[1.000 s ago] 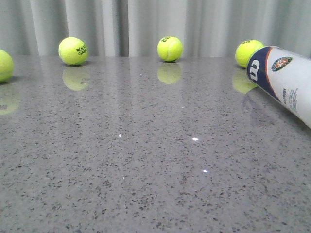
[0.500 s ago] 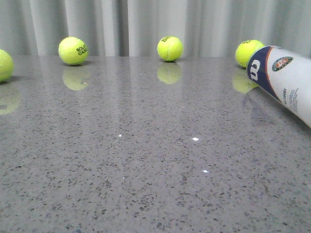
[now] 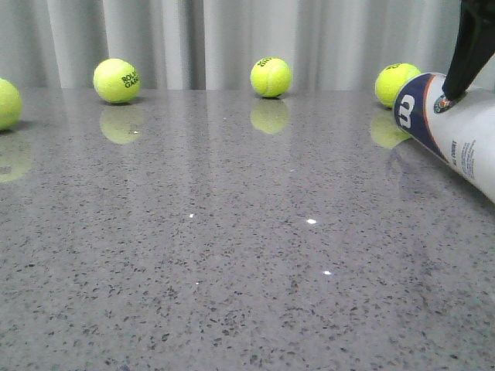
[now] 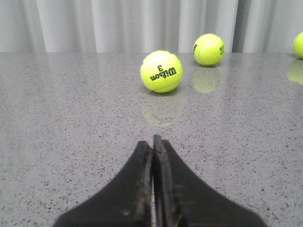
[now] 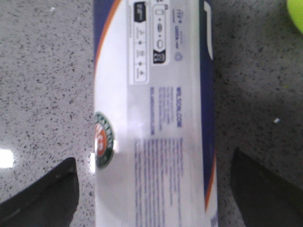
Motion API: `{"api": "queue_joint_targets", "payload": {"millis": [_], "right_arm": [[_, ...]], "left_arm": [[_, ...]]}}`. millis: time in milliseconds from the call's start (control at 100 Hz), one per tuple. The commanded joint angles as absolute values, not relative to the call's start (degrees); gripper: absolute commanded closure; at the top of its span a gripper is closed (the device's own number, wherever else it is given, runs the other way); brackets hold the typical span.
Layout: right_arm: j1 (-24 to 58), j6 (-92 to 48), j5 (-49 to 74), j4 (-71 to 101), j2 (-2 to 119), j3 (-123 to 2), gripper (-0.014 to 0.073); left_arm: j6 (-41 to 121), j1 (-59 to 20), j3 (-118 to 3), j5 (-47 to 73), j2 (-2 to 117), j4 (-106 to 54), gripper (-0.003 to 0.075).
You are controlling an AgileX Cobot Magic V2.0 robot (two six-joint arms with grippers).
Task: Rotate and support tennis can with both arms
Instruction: 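Lower the right gripper onto the white Wilson can and grasp it, then lift the can with the right gripper and swing it toward the table center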
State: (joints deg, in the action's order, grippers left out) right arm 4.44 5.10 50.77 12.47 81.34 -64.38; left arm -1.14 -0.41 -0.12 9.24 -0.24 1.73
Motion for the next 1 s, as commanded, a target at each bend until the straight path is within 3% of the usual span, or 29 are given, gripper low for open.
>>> {"api": "queue_joint_targets", "payload": {"millis": [0, 230, 330, 430, 480, 780, 990], "right_arm": [[4.51, 4.55, 49.07, 14.39, 81.88, -66.85, -0.0045], [4.51, 4.55, 49.02, 14.53, 85.18, -66.85, -0.0024], [4.51, 4.49, 49.25, 14.53, 85.36, -66.85, 0.0095], [4.55, 4.49, 48.97, 14.45, 85.24, -66.85, 0.0265], [4.97, 4.44, 48.84, 14.04, 85.12, -66.97, 0.0302], [12.94, -3.98, 56.35, 11.07, 85.43, -75.71, 0.0308], [21.42, -22.7, 55.25, 11.07, 85.54, -80.01, 0.0305]], "left_arm": [[-1.71, -0.3, 2.52, 4.82, -2.48, 1.61, 0.0741], [-1.71, -0.3, 2.52, 4.82, -2.48, 1.61, 0.0741], [-1.71, -0.3, 2.52, 4.82, -2.48, 1.61, 0.0741], [-1.71, -0.3, 2.52, 4.82, -2.48, 1.61, 0.0741], [-1.71, -0.3, 2.52, 4.82, -2.48, 1.61, 0.0741], [-1.71, -0.3, 2.52, 4.82, -2.48, 1.61, 0.0741], [-1.71, -0.3, 2.52, 4.82, -2.48, 1.61, 0.0741]]}}
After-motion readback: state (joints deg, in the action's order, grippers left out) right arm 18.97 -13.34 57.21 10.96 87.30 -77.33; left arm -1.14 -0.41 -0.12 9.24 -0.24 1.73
